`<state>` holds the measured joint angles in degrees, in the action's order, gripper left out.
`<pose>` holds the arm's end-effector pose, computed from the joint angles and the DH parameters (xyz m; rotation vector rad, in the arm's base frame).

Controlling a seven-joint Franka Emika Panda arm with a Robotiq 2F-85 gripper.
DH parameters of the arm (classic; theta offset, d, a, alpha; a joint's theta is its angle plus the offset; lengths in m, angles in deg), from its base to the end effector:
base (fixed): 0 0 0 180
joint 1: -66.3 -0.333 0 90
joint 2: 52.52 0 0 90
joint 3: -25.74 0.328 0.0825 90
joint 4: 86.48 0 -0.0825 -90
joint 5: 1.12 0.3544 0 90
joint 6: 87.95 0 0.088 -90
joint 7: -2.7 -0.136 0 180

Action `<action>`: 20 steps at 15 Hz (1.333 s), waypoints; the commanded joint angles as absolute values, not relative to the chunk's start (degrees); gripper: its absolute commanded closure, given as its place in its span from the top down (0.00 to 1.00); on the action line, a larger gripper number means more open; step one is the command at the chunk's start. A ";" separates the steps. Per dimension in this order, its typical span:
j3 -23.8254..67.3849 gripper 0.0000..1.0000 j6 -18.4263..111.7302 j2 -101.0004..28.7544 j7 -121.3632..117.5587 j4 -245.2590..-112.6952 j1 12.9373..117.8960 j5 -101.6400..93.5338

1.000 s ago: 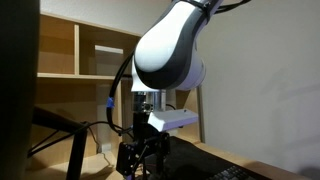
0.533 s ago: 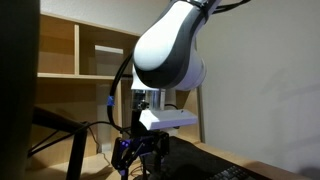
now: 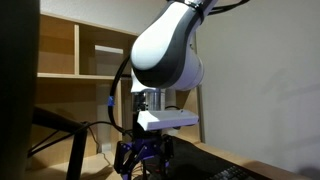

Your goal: Move the bottle to the right

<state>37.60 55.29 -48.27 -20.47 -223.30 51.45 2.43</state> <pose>0.4343 0.2196 0.2984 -3.0767 -0.0185 -0.0200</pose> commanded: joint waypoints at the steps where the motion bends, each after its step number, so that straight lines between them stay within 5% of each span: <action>1: 37.62 1.00 53.19 -45.31 -24.49 -220.50 51.56 3.20; 20: 36.63 1.00 59.22 -44.96 -41.05 -221.43 50.82 1.82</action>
